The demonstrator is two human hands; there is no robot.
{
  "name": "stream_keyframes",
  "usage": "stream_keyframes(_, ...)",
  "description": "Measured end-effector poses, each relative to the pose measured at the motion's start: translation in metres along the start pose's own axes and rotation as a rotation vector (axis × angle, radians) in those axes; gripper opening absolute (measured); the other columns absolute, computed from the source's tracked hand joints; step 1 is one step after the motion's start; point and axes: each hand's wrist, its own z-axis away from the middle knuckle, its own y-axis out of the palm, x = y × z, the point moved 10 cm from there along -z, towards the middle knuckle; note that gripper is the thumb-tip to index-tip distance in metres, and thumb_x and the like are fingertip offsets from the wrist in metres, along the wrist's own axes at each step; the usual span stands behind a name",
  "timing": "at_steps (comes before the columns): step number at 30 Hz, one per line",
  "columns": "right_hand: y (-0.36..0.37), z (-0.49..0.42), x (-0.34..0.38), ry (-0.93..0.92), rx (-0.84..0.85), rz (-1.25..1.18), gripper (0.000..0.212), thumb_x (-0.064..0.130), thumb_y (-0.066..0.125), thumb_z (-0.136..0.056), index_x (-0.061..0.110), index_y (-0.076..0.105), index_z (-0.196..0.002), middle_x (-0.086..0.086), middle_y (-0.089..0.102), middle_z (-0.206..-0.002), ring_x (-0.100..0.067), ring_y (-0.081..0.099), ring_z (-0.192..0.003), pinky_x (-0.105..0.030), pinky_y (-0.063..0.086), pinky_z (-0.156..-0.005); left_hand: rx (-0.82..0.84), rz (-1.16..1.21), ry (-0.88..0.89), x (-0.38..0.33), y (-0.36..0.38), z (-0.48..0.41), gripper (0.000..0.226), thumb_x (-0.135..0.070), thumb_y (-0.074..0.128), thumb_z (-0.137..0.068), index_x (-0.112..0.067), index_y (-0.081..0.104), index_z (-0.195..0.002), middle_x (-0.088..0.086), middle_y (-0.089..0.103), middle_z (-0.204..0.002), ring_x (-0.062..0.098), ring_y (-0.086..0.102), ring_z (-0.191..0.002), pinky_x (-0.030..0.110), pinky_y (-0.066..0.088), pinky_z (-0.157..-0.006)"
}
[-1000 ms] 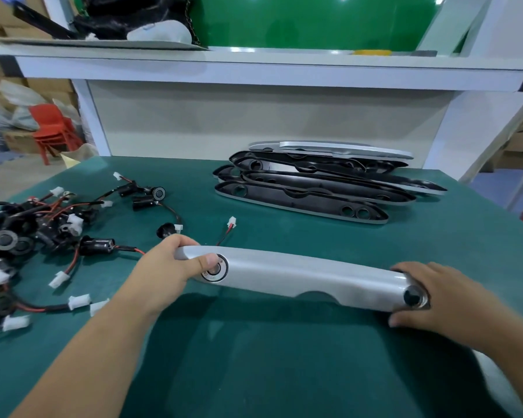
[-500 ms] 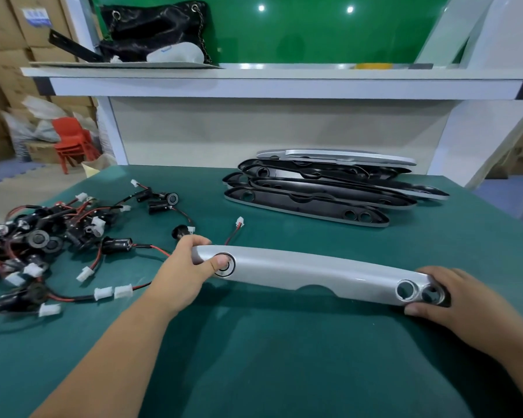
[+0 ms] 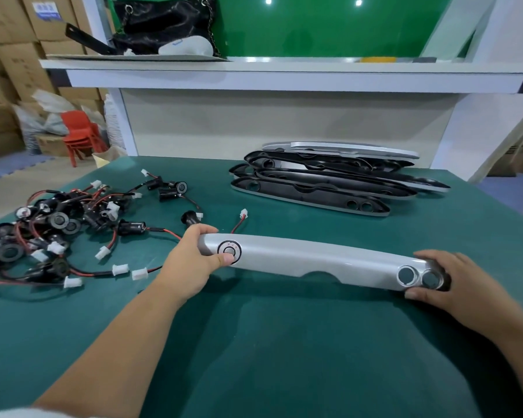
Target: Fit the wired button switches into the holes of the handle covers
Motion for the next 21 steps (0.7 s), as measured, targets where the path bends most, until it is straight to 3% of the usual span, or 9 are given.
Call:
stream_keyframes(3, -0.018, 0.007, -0.003, 0.014, -0.116, -0.028, 0.074, 0.071, 0.067, -0.036, 0.044, 0.049, -0.102, 0.011, 0.050, -0.101, -0.010, 0.048, -0.090, -0.032, 0.037, -0.079, 0.048, 0.016, 0.039, -0.010, -0.005, 0.005, 0.042, -0.026, 0.072, -0.084, -0.041, 0.048, -0.114, 0.003, 0.058, -0.092, 0.016, 0.056, -0.085, 0.024, 0.044, -0.079)
stream_keyframes(6, -0.037, 0.015, -0.007, 0.008, -0.176, -0.036, 0.068, 0.070, 0.068, -0.034, 0.044, 0.049, -0.094, 0.016, 0.051, -0.095, -0.005, 0.046, -0.083, -0.033, 0.037, -0.076, 0.074, -0.009, 0.092, -0.029, -0.007, 0.011, 0.040, -0.030, 0.070, -0.084, -0.045, 0.048, -0.114, -0.003, 0.055, -0.079, 0.008, 0.053, -0.071, 0.016, 0.040, -0.064)
stream_keyframes(10, -0.061, 0.031, -0.011, -0.026, -0.239, -0.034, 0.057, 0.062, 0.073, -0.038, 0.051, 0.048, -0.088, 0.019, 0.052, -0.093, 0.000, 0.045, -0.079, -0.032, 0.038, -0.075, 0.086, -0.004, 0.193, -0.062, -0.009, 0.019, 0.039, -0.027, 0.070, -0.085, -0.055, 0.048, -0.103, 0.006, 0.056, -0.083, 0.010, 0.052, -0.069, 0.024, 0.041, -0.067)
stream_keyframes(13, -0.078, 0.046, -0.018, -0.034, -0.296, -0.025, 0.059, 0.052, 0.077, -0.041, 0.046, 0.046, -0.091, 0.021, 0.052, -0.092, -0.005, 0.042, -0.078, -0.034, 0.037, -0.074, 0.109, 0.019, 0.257, -0.087, -0.005, 0.025, 0.038, -0.025, 0.070, -0.084, -0.052, 0.050, -0.103, 0.013, 0.062, -0.096, 0.015, 0.054, -0.075, 0.036, 0.046, -0.075)
stream_keyframes(15, -0.089, 0.056, -0.025, -0.025, -0.324, -0.016, 0.061, 0.046, 0.078, -0.041, 0.045, 0.045, -0.092, 0.020, 0.052, -0.090, -0.006, 0.042, -0.076, -0.025, 0.038, -0.075, 0.102, 0.007, 0.292, -0.102, -0.001, 0.029, 0.037, -0.027, 0.071, -0.083, -0.051, 0.051, -0.102, 0.007, 0.063, -0.089, 0.009, 0.052, -0.065, 0.030, 0.046, -0.060)
stream_keyframes(17, -0.094, 0.065, -0.034, -0.022, -0.306, -0.026, 0.061, 0.043, 0.079, -0.042, 0.045, 0.045, -0.092, 0.018, 0.052, -0.090, -0.007, 0.042, -0.075, -0.005, 0.034, -0.075, 0.079, -0.010, 0.324, -0.115, 0.004, 0.032, 0.035, -0.028, 0.071, -0.082, -0.052, 0.052, -0.098, -0.005, 0.057, -0.070, 0.001, 0.046, -0.048, 0.017, 0.040, -0.044)
stream_keyframes(19, -0.094, 0.072, -0.043, 0.012, -0.262, 0.000, 0.062, 0.045, 0.084, -0.042, 0.047, 0.046, -0.090, 0.017, 0.053, -0.089, -0.006, 0.043, -0.074, -0.002, 0.033, -0.074, 0.063, -0.030, 0.334, -0.125, 0.011, 0.034, 0.032, -0.028, 0.071, -0.082, -0.049, 0.052, -0.098, -0.011, 0.052, -0.063, -0.001, 0.046, -0.041, 0.011, 0.034, -0.035)
stream_keyframes(21, -0.096, 0.075, -0.052, 0.049, -0.224, -0.056, 0.063, 0.050, 0.091, -0.043, 0.051, 0.048, -0.090, 0.019, 0.052, -0.090, -0.002, 0.048, -0.079, -0.004, 0.034, -0.073, 0.067, -0.044, 0.328, -0.129, 0.019, 0.035, 0.032, -0.028, 0.071, -0.083, -0.044, 0.052, -0.103, -0.006, 0.054, -0.069, -0.003, 0.048, -0.045, 0.010, 0.037, -0.039)
